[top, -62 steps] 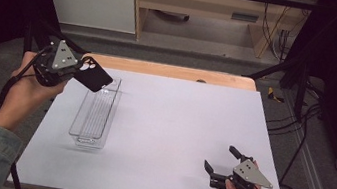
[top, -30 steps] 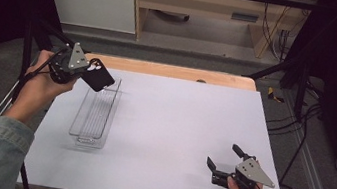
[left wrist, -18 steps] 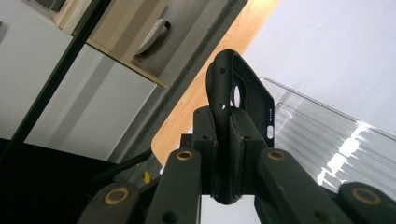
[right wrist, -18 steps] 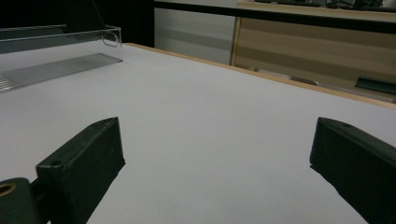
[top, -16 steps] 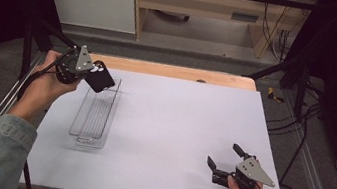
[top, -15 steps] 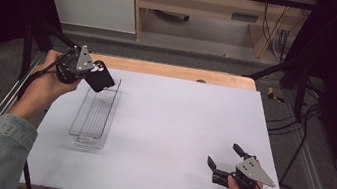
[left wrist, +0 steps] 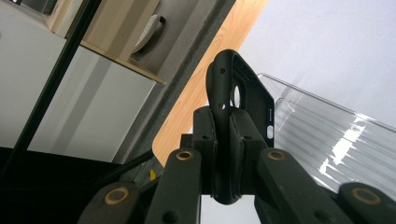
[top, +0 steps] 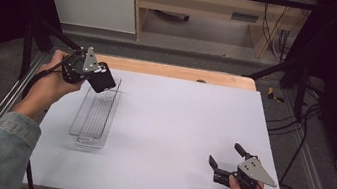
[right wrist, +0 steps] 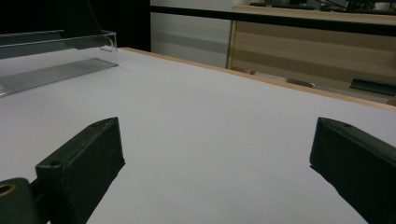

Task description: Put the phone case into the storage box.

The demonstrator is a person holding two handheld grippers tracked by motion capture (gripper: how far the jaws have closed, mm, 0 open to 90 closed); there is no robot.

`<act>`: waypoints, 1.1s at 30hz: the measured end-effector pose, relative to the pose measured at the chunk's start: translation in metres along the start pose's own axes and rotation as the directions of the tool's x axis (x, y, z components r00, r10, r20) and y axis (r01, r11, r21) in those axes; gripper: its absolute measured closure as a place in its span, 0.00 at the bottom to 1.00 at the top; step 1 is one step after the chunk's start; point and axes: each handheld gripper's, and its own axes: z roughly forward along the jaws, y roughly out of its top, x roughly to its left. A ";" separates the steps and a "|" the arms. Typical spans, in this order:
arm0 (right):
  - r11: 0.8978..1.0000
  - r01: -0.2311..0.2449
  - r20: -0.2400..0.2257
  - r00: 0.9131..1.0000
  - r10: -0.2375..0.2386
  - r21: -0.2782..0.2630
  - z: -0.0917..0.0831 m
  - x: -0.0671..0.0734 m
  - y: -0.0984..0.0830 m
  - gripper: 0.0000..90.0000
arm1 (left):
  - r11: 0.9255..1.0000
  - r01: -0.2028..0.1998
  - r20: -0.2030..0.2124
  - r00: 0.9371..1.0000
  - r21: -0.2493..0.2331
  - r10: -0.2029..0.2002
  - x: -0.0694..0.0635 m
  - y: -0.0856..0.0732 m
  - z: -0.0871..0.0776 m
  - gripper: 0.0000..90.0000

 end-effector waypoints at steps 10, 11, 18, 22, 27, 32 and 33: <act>1.000 -0.001 0.001 1.000 0.001 0.000 0.000 0.000 0.000 0.04 | 1.000 -0.013 0.004 1.000 0.013 0.013 0.000 -0.004 0.001 0.92; 1.000 -0.001 0.001 1.000 0.001 -0.001 0.000 0.000 0.000 0.04 | 1.000 -0.015 0.006 1.000 0.018 0.015 0.001 -0.005 0.001 0.92; 1.000 -0.001 0.001 1.000 0.001 -0.001 0.000 0.000 0.000 0.04 | 0.999 -0.023 0.016 1.000 0.023 0.022 0.000 -0.005 0.004 0.92; 1.000 -0.001 0.003 1.000 0.001 -0.002 0.000 0.000 0.000 0.04 | 0.999 -0.039 0.017 0.999 0.026 0.038 -0.002 -0.004 0.005 0.92; 1.000 -0.003 0.005 1.000 0.003 -0.002 -0.001 -0.001 0.000 0.04 | 0.999 -0.042 0.028 0.999 0.020 0.041 -0.003 -0.002 0.006 0.92; 1.000 -0.001 0.005 1.000 0.001 -0.005 -0.001 -0.001 0.000 0.04 | 0.998 -0.052 0.040 0.998 0.024 0.051 -0.004 0.001 0.006 0.92; 1.000 -0.001 0.005 1.000 0.001 -0.006 -0.001 -0.001 0.000 0.04 | 0.998 -0.055 0.041 0.998 0.025 0.054 -0.005 0.001 0.007 0.92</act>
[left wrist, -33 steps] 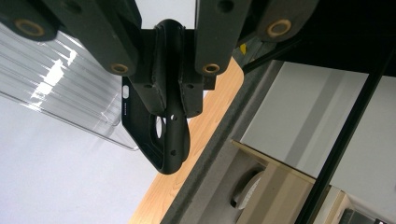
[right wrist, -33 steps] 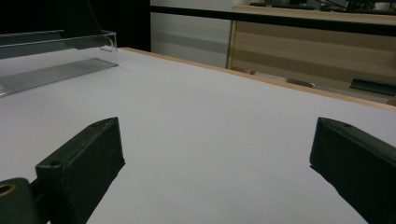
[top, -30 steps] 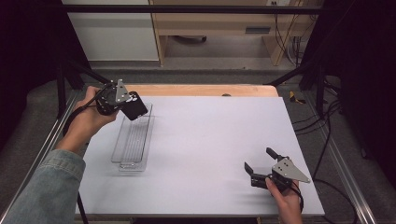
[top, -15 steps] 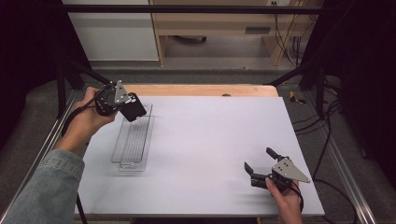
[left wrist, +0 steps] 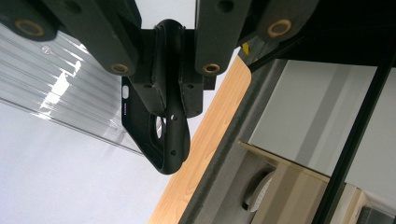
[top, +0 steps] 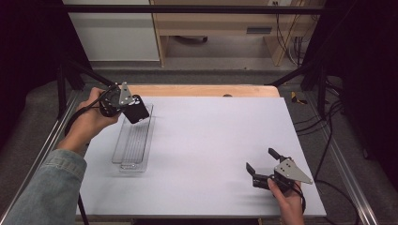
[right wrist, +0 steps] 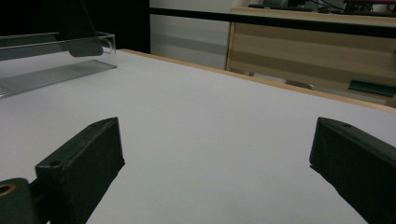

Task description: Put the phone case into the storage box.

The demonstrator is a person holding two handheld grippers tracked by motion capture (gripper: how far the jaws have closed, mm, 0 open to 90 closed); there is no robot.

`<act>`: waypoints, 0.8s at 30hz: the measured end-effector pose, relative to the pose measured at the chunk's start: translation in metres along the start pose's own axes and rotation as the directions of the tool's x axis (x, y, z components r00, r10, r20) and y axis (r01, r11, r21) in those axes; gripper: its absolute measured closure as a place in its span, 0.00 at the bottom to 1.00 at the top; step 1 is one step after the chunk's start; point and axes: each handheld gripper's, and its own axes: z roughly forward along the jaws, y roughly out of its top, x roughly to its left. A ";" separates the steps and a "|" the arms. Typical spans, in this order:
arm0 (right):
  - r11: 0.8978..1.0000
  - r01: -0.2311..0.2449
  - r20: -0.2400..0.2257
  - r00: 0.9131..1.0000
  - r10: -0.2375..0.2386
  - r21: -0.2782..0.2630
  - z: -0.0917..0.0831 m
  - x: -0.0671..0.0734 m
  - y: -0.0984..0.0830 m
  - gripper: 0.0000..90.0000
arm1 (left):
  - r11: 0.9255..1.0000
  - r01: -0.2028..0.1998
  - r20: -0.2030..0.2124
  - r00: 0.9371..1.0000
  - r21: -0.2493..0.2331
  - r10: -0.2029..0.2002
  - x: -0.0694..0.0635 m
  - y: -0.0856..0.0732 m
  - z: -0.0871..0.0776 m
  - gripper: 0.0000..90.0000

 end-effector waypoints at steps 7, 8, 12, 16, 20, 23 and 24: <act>1.000 -0.001 0.000 1.000 0.001 -0.001 0.000 0.000 0.000 0.04 | 1.000 -0.015 0.011 1.000 0.009 0.015 -0.003 0.003 0.002 0.92; 1.000 -0.001 0.000 1.000 0.001 -0.002 0.000 0.000 0.000 0.04 | 1.000 -0.019 0.013 1.000 0.012 0.019 -0.003 0.003 0.003 0.92; 1.000 0.002 -0.004 1.000 -0.002 -0.003 0.000 0.000 0.001 0.04 | 0.999 -0.028 0.021 0.999 0.021 0.028 -0.004 0.003 0.005 0.92; 1.000 -0.003 -0.005 1.000 0.003 0.000 0.001 0.001 0.000 0.04 | 0.999 -0.036 0.029 0.999 0.026 0.036 -0.003 0.003 0.008 0.92; 1.000 -0.002 -0.006 1.000 0.002 0.000 0.001 0.000 0.000 0.04 | 0.999 -0.038 0.032 0.999 0.029 0.037 -0.002 0.005 0.011 0.91; 1.000 -0.004 -0.007 1.000 0.004 -0.001 0.001 0.000 0.000 0.04 | 0.999 -0.032 0.028 0.999 0.015 0.031 -0.001 0.008 0.011 0.91; 1.000 -0.004 -0.007 1.000 0.004 -0.001 0.000 0.000 0.000 0.04 | 1.000 -0.030 0.030 0.999 0.007 0.029 0.000 0.009 0.011 0.92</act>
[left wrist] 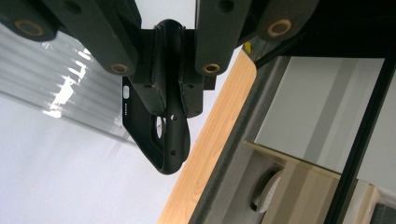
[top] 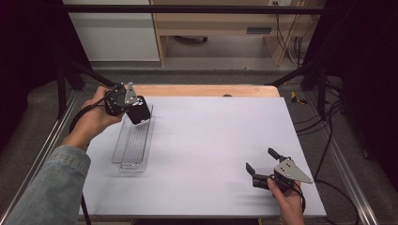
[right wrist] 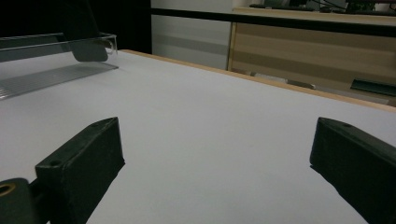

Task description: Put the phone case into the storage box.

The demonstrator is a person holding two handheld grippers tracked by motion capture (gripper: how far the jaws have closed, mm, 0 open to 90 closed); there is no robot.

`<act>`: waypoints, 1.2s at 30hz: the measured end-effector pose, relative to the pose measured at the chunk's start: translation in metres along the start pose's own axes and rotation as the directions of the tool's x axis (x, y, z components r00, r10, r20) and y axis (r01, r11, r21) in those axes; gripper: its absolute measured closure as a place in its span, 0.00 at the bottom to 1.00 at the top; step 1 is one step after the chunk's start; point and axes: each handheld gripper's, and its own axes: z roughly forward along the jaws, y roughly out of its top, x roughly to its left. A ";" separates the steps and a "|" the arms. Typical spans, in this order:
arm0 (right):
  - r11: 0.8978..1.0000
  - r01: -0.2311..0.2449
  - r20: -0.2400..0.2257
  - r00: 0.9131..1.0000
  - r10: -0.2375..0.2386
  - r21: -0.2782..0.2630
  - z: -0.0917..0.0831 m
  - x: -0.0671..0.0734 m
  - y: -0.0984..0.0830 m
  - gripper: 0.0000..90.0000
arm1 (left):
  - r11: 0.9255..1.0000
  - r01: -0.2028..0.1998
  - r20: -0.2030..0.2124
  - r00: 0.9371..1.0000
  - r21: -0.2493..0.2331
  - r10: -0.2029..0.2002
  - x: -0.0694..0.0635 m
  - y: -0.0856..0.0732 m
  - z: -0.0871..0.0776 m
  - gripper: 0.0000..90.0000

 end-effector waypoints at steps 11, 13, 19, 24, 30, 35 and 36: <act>1.000 -0.002 0.000 1.000 0.002 -0.002 -0.001 0.000 0.000 0.03 | 0.999 -0.027 0.009 1.000 0.029 0.027 -0.003 0.003 0.005 0.91; 1.000 -0.002 -0.001 1.000 0.002 -0.002 -0.001 0.000 0.000 0.03 | 0.999 -0.027 0.009 1.000 0.026 0.026 -0.002 0.003 0.006 0.91; 1.000 -0.001 -0.001 1.000 0.001 -0.003 -0.001 -0.001 0.000 0.03 | 0.999 -0.024 0.023 0.999 0.031 0.023 -0.002 0.003 0.009 0.91; 1.000 -0.001 -0.001 1.000 0.001 -0.002 -0.001 0.000 0.000 0.03 | 0.999 -0.027 0.023 0.999 0.027 0.026 -0.002 0.004 0.010 0.91; 1.000 -0.004 -0.002 1.000 0.004 -0.004 -0.001 -0.001 0.000 0.03 | 0.999 -0.043 0.025 0.999 0.025 0.042 -0.003 0.006 0.011 0.91; 1.000 -0.002 -0.004 1.000 0.002 -0.003 -0.001 0.000 0.001 0.03 | 0.998 -0.063 0.024 0.998 0.021 0.062 -0.004 0.008 0.012 0.91; 1.000 -0.002 -0.004 1.000 0.002 -0.004 -0.001 0.000 0.001 0.03 | 0.998 -0.066 0.024 0.998 0.022 0.065 -0.004 0.008 0.012 0.91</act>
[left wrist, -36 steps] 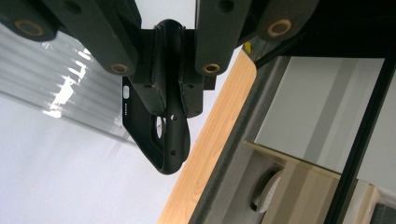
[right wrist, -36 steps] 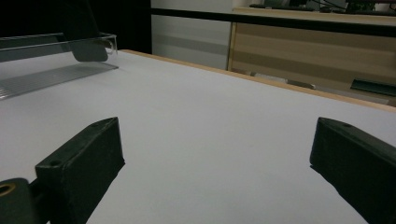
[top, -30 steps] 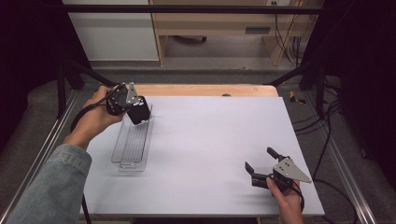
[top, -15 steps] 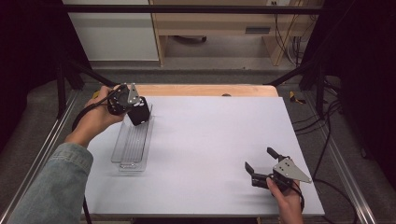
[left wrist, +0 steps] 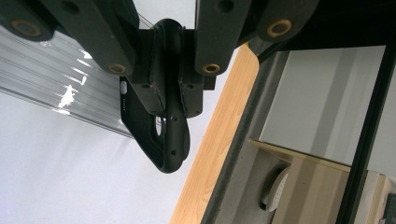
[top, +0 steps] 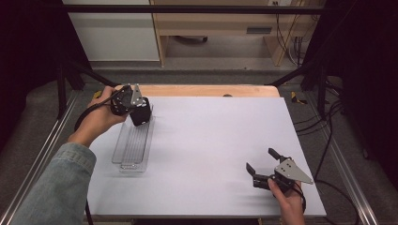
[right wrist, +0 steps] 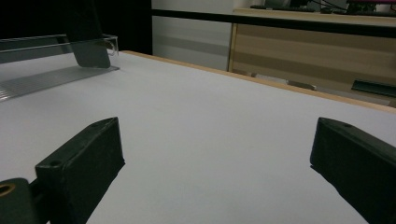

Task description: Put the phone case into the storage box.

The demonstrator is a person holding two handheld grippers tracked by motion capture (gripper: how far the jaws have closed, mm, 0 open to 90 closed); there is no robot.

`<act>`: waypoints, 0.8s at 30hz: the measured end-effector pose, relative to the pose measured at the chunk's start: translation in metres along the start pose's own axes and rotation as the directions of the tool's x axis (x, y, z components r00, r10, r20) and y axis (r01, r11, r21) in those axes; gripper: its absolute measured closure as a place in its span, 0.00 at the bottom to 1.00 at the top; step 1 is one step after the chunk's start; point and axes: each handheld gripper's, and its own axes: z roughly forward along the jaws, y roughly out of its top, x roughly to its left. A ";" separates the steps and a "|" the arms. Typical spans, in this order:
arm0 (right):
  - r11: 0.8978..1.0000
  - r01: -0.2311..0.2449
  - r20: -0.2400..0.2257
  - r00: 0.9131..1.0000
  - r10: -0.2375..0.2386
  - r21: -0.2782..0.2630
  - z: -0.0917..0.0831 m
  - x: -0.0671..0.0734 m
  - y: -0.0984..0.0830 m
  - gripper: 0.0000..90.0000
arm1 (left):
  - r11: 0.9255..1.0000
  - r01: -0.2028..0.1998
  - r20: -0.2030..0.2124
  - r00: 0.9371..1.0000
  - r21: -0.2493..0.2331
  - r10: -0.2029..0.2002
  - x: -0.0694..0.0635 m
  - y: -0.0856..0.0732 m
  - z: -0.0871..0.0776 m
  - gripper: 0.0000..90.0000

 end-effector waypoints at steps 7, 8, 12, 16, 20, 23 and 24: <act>1.000 -0.003 0.001 1.000 0.003 0.001 0.000 0.000 0.000 0.03 | 1.000 -0.017 -0.021 1.000 0.010 0.017 0.001 -0.002 0.003 0.88; 1.000 -0.003 0.001 1.000 0.003 0.000 0.000 0.000 0.000 0.03 | 1.000 -0.017 -0.023 1.000 0.014 0.017 0.001 -0.002 0.004 0.86; 1.000 -0.005 0.002 1.000 0.005 0.001 0.000 0.000 0.000 0.03 | 1.000 -0.026 -0.027 0.999 0.018 0.026 0.002 -0.004 0.004 0.88; 1.000 -0.005 0.002 1.000 0.005 0.003 0.000 0.000 0.000 0.03 | 0.999 -0.036 -0.037 0.999 0.022 0.037 0.002 -0.004 0.005 0.88; 1.000 -0.006 0.002 1.000 0.006 0.002 0.000 0.000 0.000 0.03 | 0.996 -0.088 -0.051 0.995 0.029 0.089 0.002 -0.003 0.007 0.89; 1.000 -0.006 0.002 1.000 0.006 0.002 0.000 0.000 0.000 0.03 | 0.994 -0.111 -0.055 0.992 0.024 0.112 0.003 -0.003 0.008 0.88; 1.000 -0.006 0.002 1.000 0.006 0.002 0.000 -0.001 0.000 0.03 | 0.994 -0.105 -0.056 0.993 0.023 0.106 0.004 -0.003 0.008 0.88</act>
